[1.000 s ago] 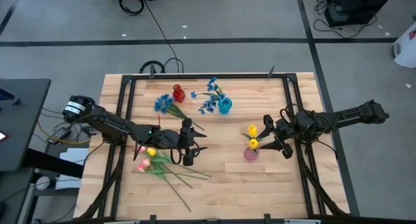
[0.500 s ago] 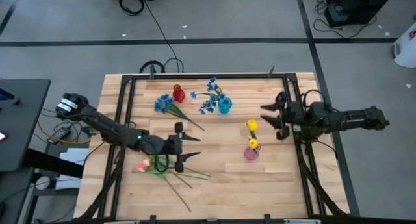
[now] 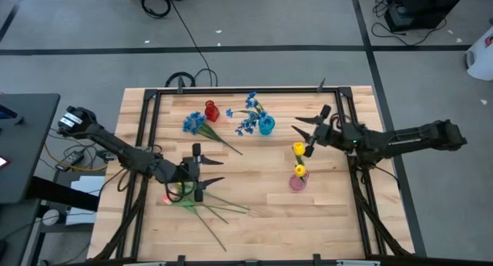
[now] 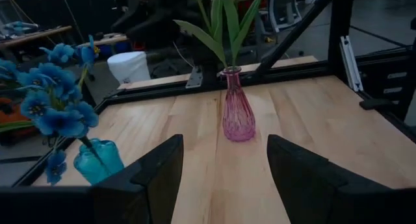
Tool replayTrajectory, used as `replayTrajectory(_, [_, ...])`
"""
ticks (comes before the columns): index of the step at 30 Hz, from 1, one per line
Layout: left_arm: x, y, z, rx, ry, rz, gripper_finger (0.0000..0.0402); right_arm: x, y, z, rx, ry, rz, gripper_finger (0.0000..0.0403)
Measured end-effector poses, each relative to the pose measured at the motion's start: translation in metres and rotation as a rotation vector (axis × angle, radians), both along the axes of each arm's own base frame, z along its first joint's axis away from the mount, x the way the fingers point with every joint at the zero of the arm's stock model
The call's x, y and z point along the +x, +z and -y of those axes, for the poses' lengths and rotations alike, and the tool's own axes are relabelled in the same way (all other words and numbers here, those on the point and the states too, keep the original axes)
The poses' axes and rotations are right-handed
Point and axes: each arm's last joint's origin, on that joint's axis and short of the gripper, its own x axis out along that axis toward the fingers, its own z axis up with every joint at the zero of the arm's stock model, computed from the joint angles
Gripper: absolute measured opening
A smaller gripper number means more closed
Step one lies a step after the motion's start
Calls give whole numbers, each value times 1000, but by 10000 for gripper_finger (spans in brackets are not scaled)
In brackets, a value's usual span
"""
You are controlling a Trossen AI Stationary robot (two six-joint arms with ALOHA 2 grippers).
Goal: Sort flowers into vase by color
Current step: Put the blue flower into the blue flower vase
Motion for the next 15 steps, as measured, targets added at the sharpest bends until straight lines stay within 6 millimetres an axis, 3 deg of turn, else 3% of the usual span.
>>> replayTrajectory(9, [-23, 11, 7, 12, 24, 2, 229, 38, -26, -9, -29, 106, -45, 132])
replayTrajectory(15, [-30, 14, 11, 22, 50, 4, 229, 51, -40, -6, -2, 98, -53, 128])
